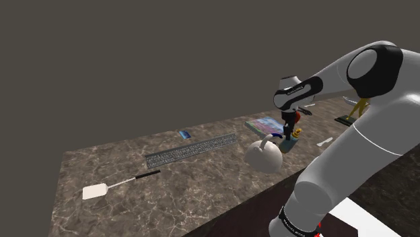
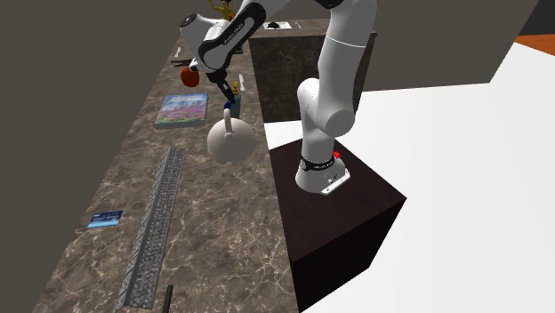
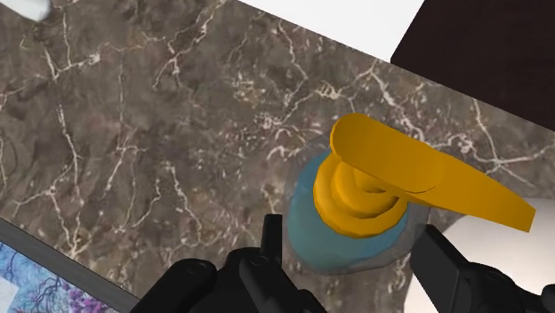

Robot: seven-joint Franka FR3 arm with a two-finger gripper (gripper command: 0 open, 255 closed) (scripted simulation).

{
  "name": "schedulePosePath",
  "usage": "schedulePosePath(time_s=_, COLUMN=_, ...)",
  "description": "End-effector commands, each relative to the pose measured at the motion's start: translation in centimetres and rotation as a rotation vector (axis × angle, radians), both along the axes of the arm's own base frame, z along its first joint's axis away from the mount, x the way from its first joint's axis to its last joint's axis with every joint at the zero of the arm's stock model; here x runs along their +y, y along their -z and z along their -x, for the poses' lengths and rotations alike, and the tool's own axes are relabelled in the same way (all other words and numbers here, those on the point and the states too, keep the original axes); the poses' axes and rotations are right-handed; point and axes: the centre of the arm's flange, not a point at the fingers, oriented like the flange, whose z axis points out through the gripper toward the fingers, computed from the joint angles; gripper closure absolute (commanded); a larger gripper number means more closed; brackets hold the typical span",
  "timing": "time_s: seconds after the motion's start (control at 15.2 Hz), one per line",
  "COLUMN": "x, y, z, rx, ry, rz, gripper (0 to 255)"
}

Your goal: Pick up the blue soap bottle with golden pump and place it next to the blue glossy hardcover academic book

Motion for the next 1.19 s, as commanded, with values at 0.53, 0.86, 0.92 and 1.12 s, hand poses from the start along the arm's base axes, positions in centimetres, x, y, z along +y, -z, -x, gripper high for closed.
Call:
schedulePosePath(time_s=0.53, x=-0.1, y=0.4, z=0.0, rx=0.000, ry=0.000, rz=0.001, gripper=0)
schedulePosePath(time_s=0.86, x=0.0, y=-0.9, z=-0.4, rx=0.000, ry=0.000, rz=0.001, gripper=0)
schedulePosePath(time_s=0.92, x=0.2, y=-2.1, z=-0.9, rx=0.000, ry=0.000, rz=0.001, gripper=0)
schedulePosePath(time_s=1.12, x=0.4, y=-4.3, z=-1.6, rx=0.000, ry=0.000, rz=0.001, gripper=0)
